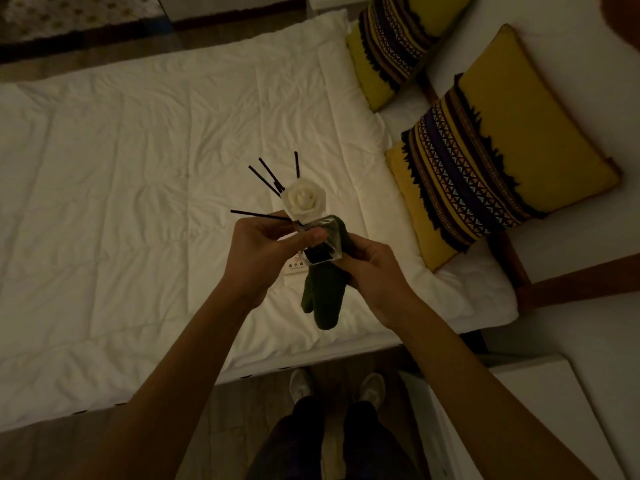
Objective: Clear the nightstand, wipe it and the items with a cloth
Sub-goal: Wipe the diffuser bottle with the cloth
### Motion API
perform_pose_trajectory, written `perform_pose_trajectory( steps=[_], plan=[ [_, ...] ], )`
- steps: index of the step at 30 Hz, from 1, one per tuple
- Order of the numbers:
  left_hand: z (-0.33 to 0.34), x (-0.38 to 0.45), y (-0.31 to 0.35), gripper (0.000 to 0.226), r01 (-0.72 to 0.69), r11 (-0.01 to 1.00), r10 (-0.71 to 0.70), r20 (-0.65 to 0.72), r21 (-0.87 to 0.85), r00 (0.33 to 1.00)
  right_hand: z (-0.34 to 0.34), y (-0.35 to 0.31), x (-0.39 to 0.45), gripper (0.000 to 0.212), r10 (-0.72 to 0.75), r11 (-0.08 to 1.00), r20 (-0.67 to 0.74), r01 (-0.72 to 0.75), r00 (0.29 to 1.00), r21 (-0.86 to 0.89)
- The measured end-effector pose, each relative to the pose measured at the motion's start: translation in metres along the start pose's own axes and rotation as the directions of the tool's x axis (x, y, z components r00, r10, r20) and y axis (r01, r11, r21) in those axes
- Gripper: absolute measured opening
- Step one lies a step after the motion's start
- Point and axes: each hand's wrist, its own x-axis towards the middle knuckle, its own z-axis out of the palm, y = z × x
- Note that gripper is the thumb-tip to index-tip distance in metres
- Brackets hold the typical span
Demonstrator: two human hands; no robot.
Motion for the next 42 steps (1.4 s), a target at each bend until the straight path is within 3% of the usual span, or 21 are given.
perform_pose_trajectory(
  steps=[4,8,15,20,23,28,31,35,42],
  plan=[
    [0.000,0.003,-0.009,0.034,-0.042,0.996,0.046,-0.048,0.076,0.998,0.001,0.010,0.000,0.034,0.060,0.998,0.067,-0.058,0.996,-0.030],
    [-0.007,0.013,-0.009,0.033,-0.009,1.000,0.009,-0.100,0.006,0.995,-0.003,0.022,-0.006,0.034,0.006,0.997,0.107,0.002,0.994,-0.075],
    [-0.017,0.013,-0.006,0.030,-0.009,0.997,0.000,0.118,0.083,0.993,-0.005,0.029,0.006,0.034,-0.031,0.999,-0.027,0.032,0.999,0.030],
    [-0.015,0.007,-0.015,0.031,-0.075,0.990,0.053,0.176,0.123,0.983,-0.004,0.033,0.016,0.031,-0.008,0.986,-0.062,0.018,0.998,0.165],
    [-0.018,0.003,-0.038,0.033,-0.058,0.982,0.044,0.081,0.178,0.996,-0.006,0.036,0.024,0.035,0.027,0.980,-0.185,0.010,0.982,0.197],
    [-0.049,0.012,-0.094,0.036,0.130,0.980,-0.108,-0.141,0.151,0.984,-0.009,0.040,0.041,0.039,0.095,0.995,-0.378,-0.080,0.921,0.056],
    [-0.073,0.027,-0.124,0.040,0.200,0.954,-0.150,-0.221,0.225,0.964,0.000,0.044,0.053,0.034,0.091,0.994,-0.385,-0.105,0.918,-0.017],
    [-0.102,0.050,-0.175,0.032,0.253,0.914,-0.183,-0.231,0.318,0.955,0.016,0.065,0.076,0.041,0.102,0.983,-0.371,-0.151,0.923,-0.104],
    [-0.134,0.085,-0.277,0.032,0.342,0.875,-0.258,-0.268,0.341,0.928,0.027,0.118,0.116,0.039,0.135,0.940,-0.337,-0.229,0.932,-0.255]
  ],
)
